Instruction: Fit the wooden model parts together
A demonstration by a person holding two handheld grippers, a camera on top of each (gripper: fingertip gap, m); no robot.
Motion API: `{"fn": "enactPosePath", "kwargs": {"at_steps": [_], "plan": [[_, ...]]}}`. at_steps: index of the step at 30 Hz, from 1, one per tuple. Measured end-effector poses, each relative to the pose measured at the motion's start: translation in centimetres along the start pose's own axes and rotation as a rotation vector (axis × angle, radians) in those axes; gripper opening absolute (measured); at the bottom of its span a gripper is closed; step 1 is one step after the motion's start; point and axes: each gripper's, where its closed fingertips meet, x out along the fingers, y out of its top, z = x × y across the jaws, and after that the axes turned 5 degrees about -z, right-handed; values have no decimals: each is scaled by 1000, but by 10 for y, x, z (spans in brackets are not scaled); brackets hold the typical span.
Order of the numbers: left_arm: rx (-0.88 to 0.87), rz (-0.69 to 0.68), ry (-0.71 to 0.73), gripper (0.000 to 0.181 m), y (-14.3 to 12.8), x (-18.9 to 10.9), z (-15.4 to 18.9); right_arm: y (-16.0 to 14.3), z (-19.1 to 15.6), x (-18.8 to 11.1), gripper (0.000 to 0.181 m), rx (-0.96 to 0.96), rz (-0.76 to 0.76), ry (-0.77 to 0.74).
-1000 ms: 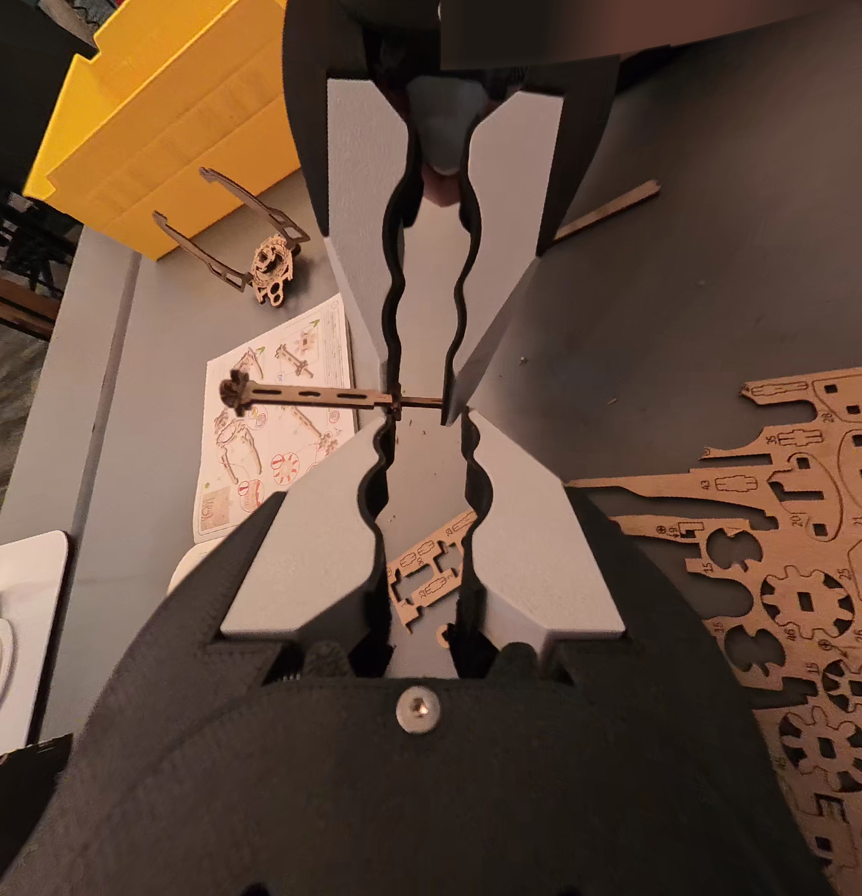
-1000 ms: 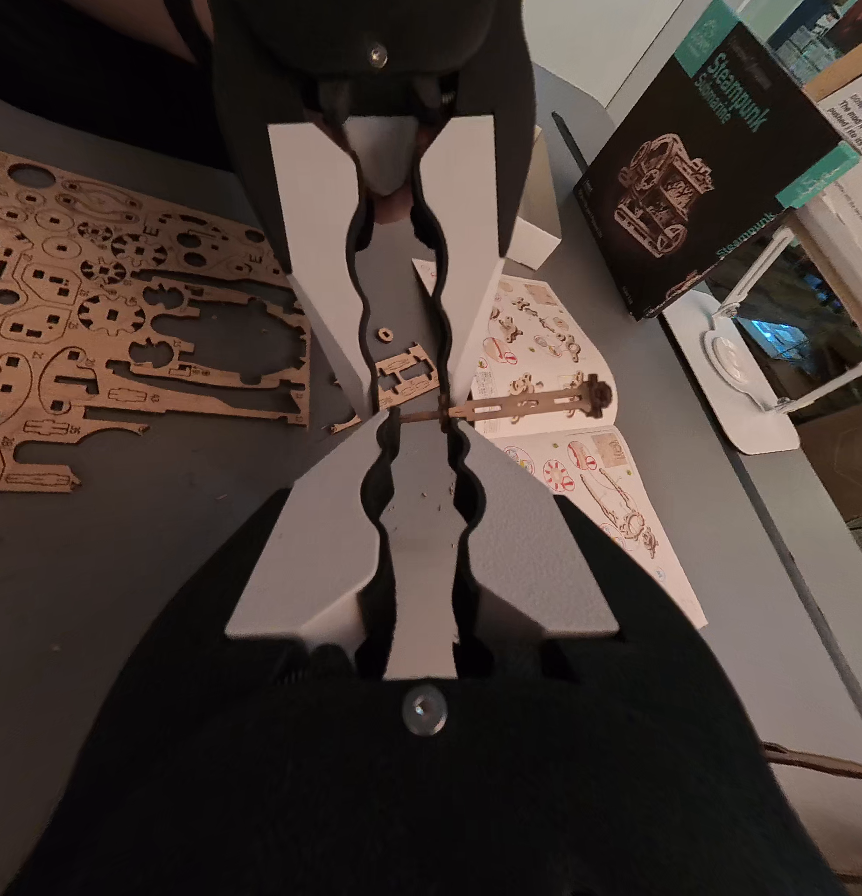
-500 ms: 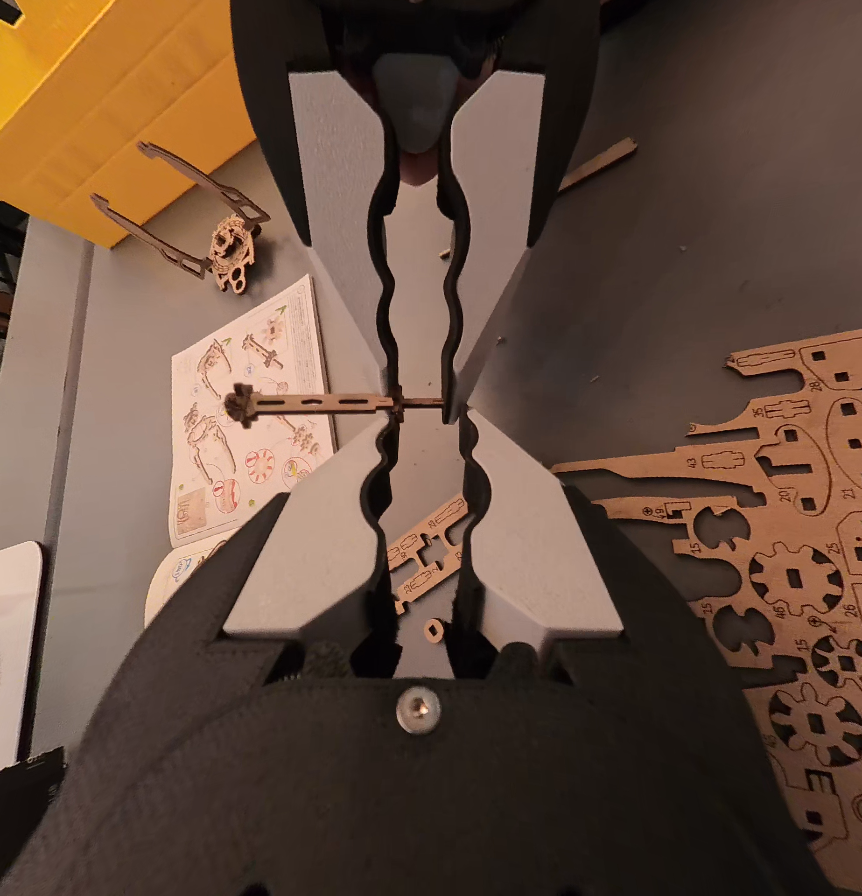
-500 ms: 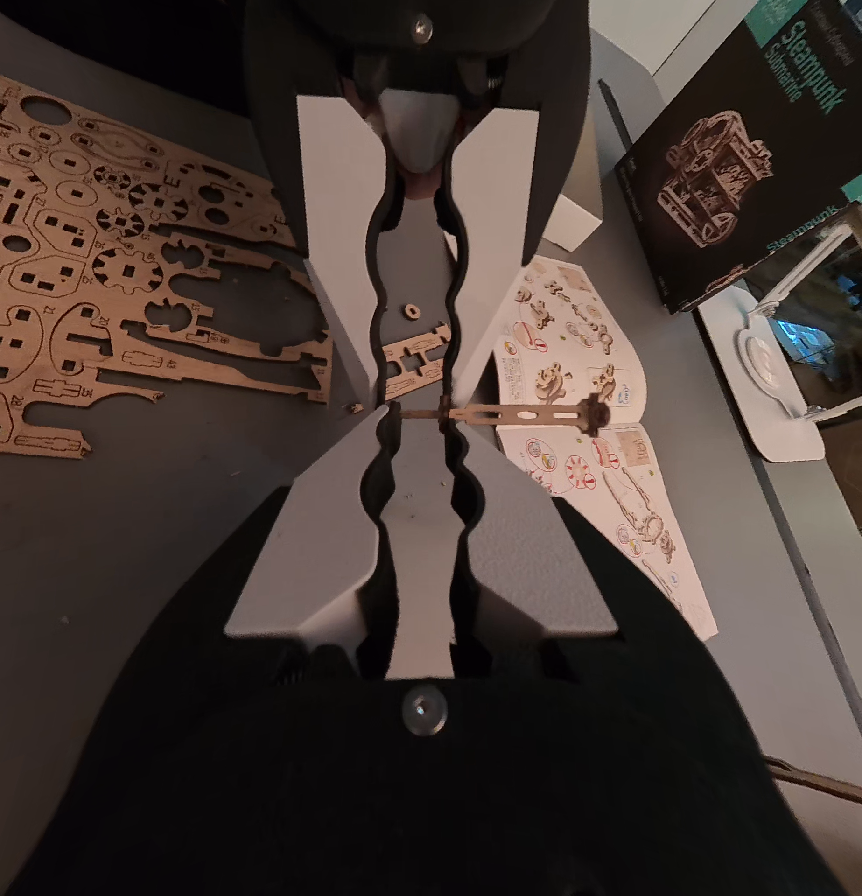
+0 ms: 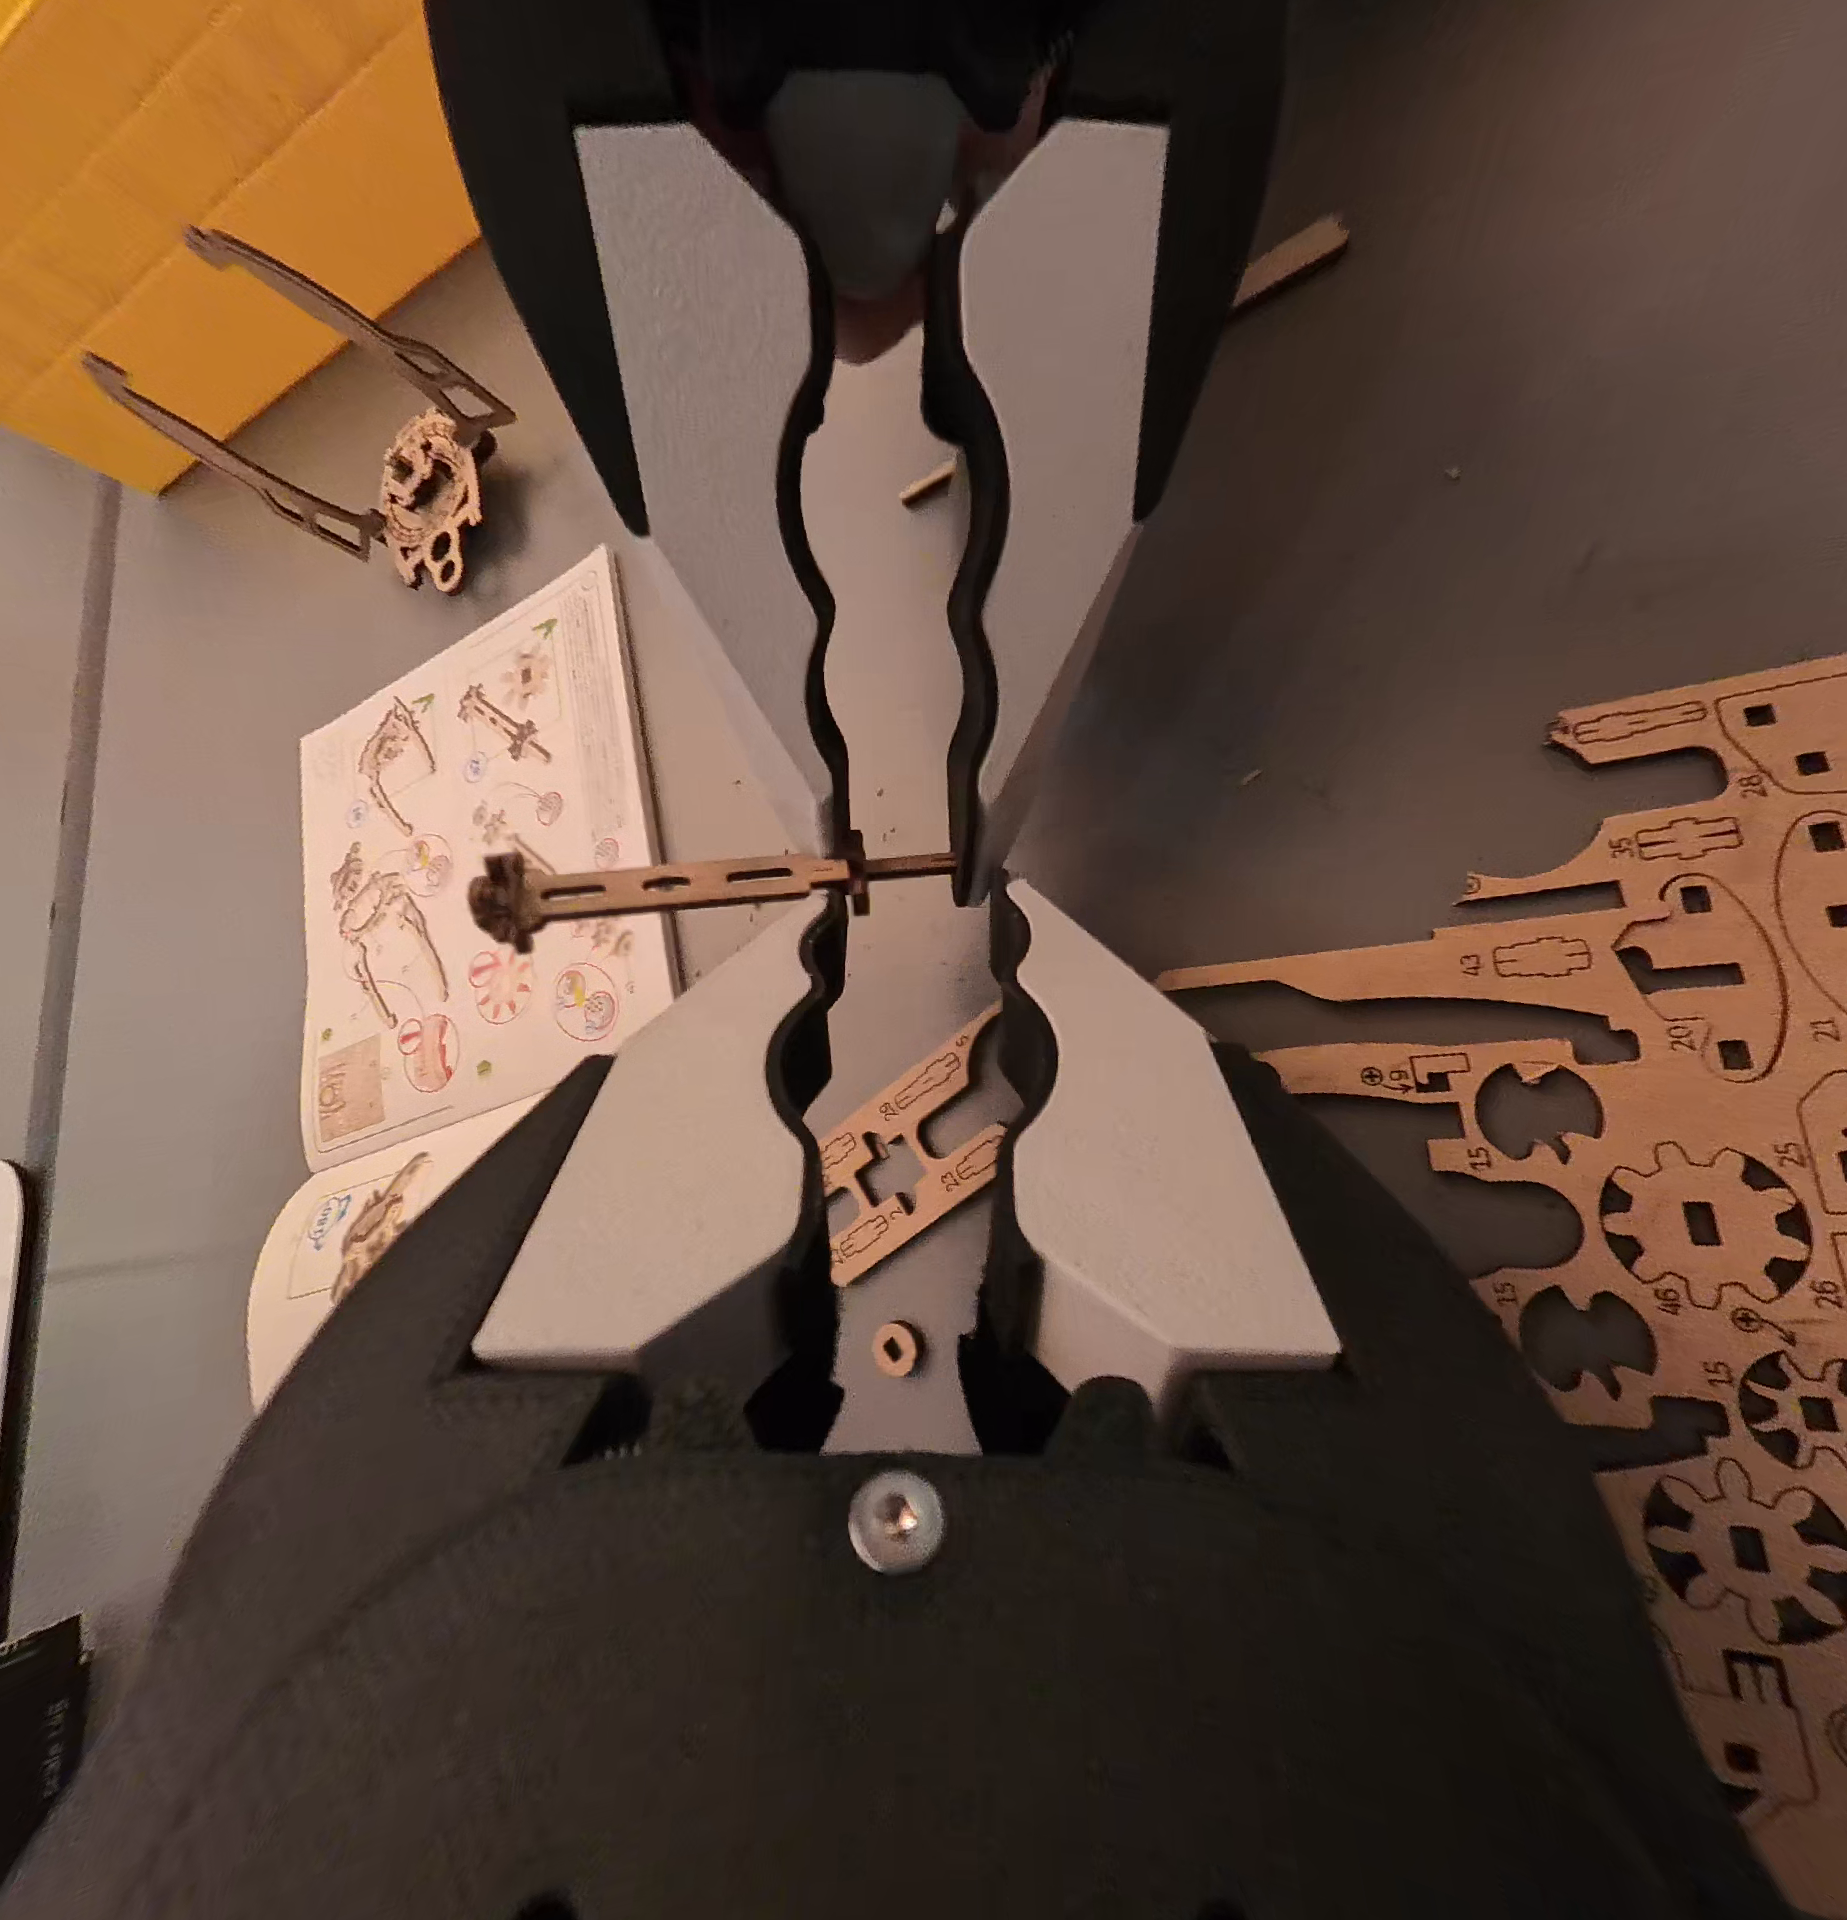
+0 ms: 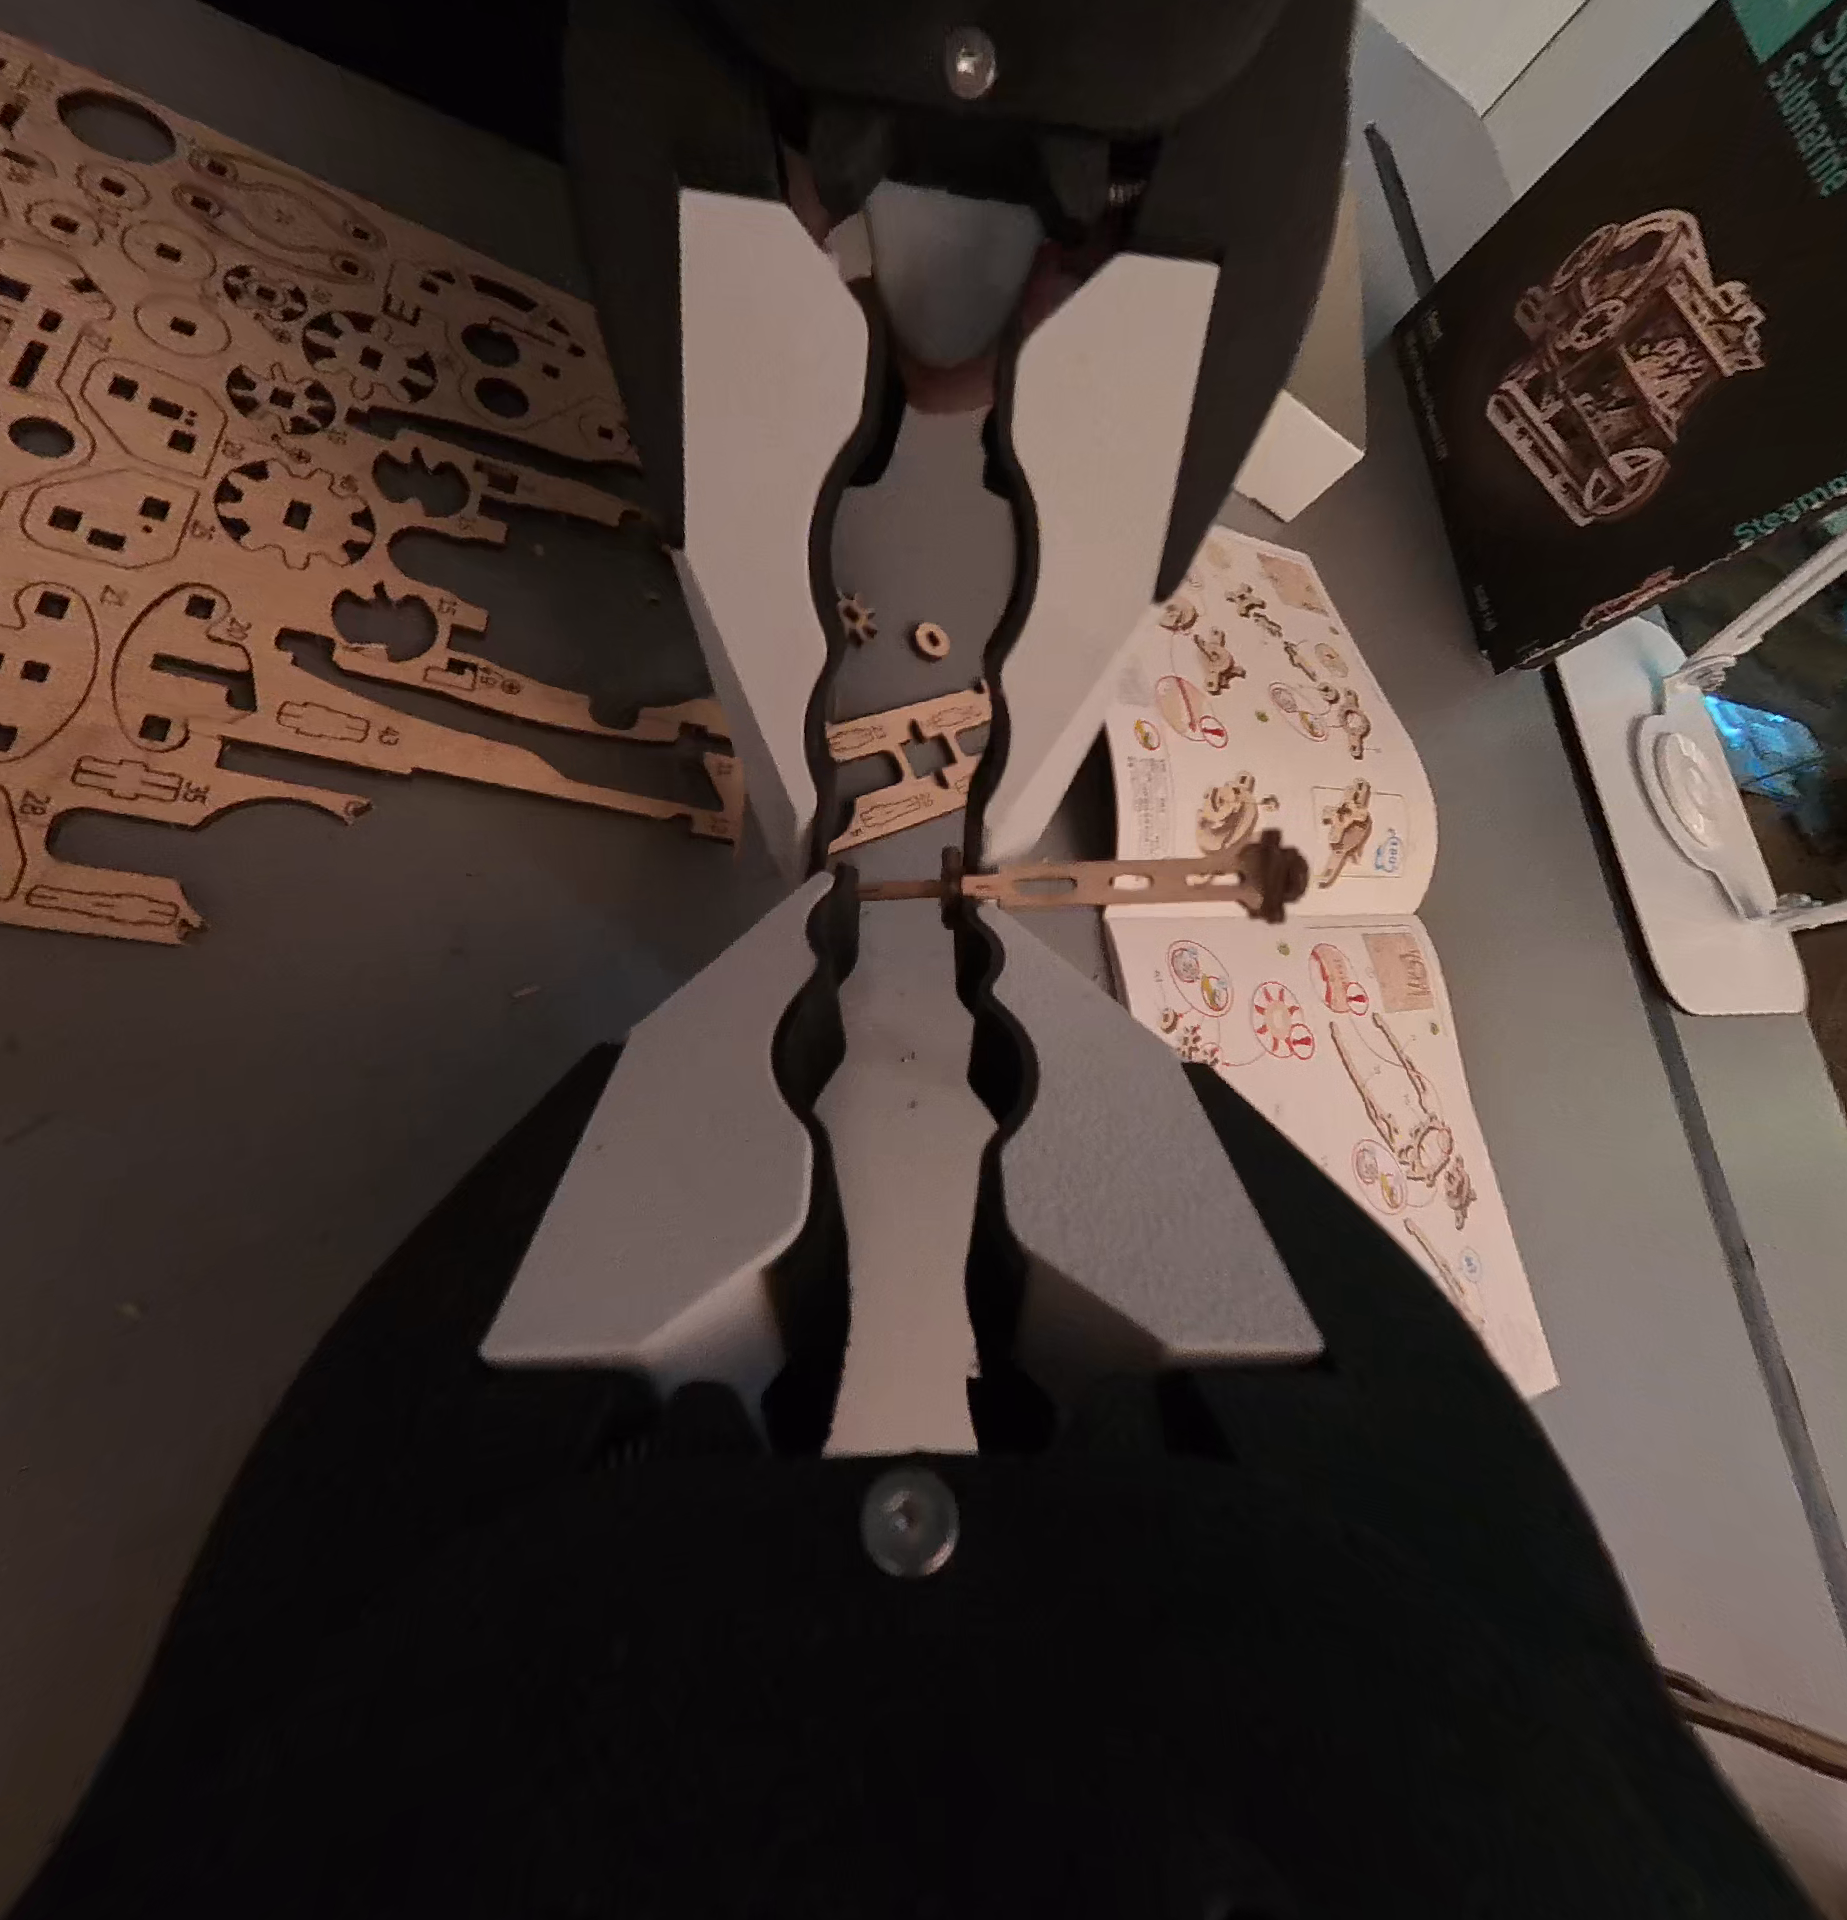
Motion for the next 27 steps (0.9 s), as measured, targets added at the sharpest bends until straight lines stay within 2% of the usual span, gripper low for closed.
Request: {"fn": "enactPosePath", "kwargs": {"at_steps": [4,9,19,27], "plan": [[39,-21,29,24,-2,2,-1,-2,0,3,16,-50,-28,-32],[13,-25,34,22,-3,2,-5,-4,5,3,18,46,-16,-9],[57,-51,43,21,-6,5,-3,-5,4,6,17,-54,-41,-51],[79,-59,7,21,-7,7,4,-8,-1,9,16,-71,-82,-29]]}}
